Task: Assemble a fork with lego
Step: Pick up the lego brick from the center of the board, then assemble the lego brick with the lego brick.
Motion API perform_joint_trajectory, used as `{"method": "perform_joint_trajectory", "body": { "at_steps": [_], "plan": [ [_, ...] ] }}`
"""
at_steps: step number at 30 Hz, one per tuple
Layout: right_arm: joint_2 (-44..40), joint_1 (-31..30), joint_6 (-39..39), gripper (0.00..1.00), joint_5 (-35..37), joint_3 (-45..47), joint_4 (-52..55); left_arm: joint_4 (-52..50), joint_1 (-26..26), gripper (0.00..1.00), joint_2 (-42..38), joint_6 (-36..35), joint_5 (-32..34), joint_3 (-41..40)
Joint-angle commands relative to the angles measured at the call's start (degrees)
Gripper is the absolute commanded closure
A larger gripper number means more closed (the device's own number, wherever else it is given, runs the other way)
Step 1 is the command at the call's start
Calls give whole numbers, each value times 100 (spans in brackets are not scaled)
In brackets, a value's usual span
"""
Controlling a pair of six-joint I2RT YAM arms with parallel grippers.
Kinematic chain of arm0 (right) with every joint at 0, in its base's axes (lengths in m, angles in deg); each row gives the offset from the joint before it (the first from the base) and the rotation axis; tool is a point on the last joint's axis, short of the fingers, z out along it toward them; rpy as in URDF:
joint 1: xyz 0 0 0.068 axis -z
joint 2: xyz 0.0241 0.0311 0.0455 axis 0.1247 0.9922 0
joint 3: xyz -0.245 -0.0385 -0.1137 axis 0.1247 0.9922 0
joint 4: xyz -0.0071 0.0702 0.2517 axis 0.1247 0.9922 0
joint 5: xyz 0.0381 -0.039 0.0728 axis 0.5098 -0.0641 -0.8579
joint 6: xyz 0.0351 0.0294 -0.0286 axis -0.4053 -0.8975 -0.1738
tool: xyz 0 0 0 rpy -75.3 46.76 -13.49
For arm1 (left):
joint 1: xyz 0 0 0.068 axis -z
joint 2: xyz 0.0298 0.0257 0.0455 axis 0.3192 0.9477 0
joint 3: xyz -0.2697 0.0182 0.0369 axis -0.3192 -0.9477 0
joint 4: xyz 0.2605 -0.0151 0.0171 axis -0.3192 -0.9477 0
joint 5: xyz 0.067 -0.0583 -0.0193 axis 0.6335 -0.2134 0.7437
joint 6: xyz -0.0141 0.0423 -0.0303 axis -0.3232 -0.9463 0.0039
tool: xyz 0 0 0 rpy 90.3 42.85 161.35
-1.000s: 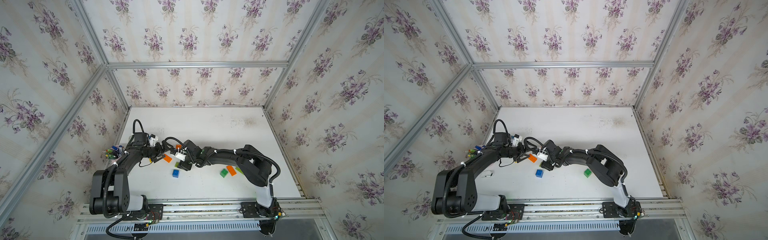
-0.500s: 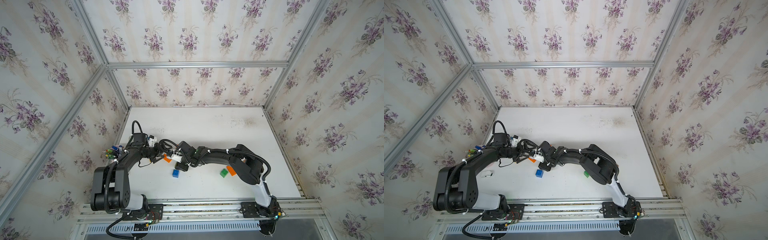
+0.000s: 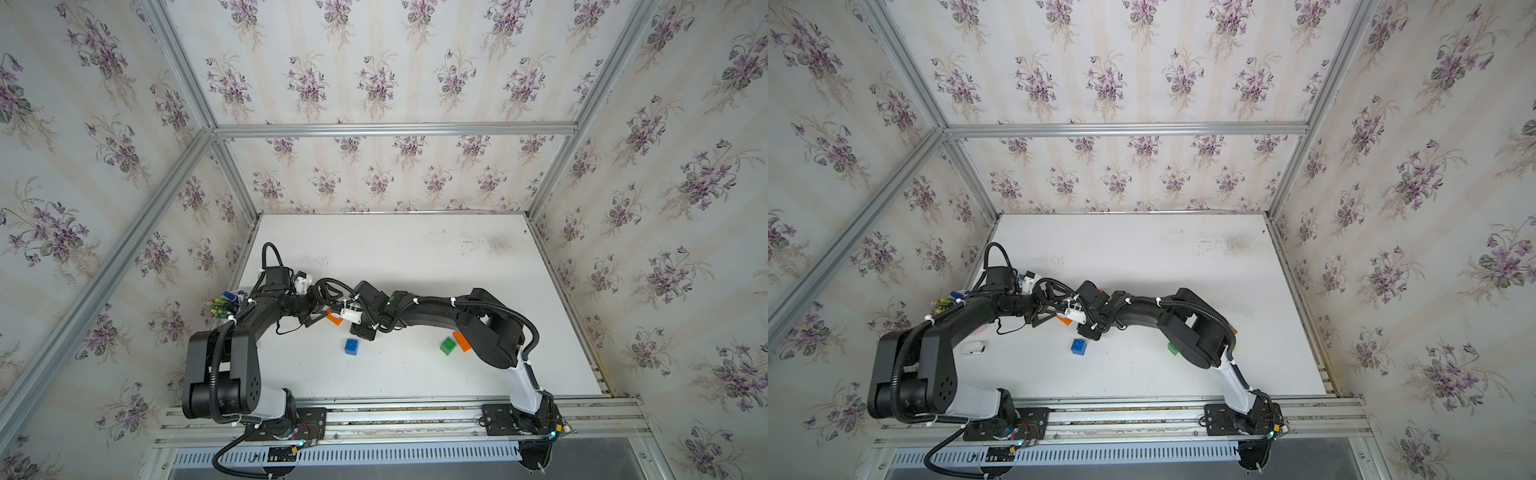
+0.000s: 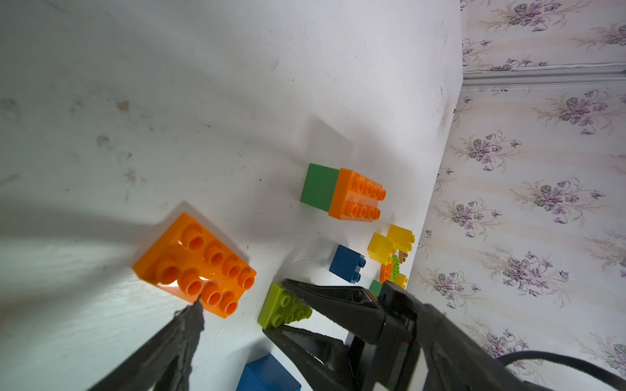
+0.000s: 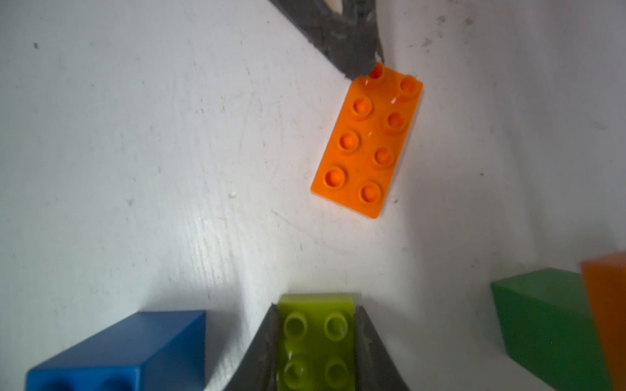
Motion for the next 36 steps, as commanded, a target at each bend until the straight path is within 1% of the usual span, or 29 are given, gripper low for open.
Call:
{"method": "perform_joint_trajectory", "body": {
  "at_steps": [1, 5, 9, 12, 15, 20, 24, 29, 33, 36],
  "plan": [
    [-104, 12, 360, 72, 94, 56, 407, -30, -25, 0, 30, -94, -62, 21],
    [-266, 26, 760, 71, -230, 260, 293, -14, -25, 0, 108, -104, -106, 21],
    [-339, 139, 897, 71, -478, 253, 321, 2, -25, 0, 118, -93, -129, -19],
    [-549, 293, 1088, 72, -872, 324, 252, 9, -25, 0, 125, -84, -191, -10],
    [-725, 458, 1505, 72, -1284, 320, 361, -48, -25, 0, 188, -111, -322, 70],
    [-950, 748, 2033, 72, -1604, 178, 670, -76, -8, 0, 278, -127, -504, 167],
    [-877, 1016, 2317, 73, -1687, -240, 1187, -5, 87, 0, 414, -103, -588, 286],
    [-706, 1288, 2499, 73, -1636, -654, 1353, 287, 345, 0, 736, 71, -678, 507],
    [-443, 1375, 2589, 73, -1526, -1029, 1470, 486, 506, 7, 1122, 150, -785, 751],
    [-147, 1400, 2572, 73, -1442, -1403, 1571, 700, 585, 9, 1431, 260, -868, 884]
  ]
}}
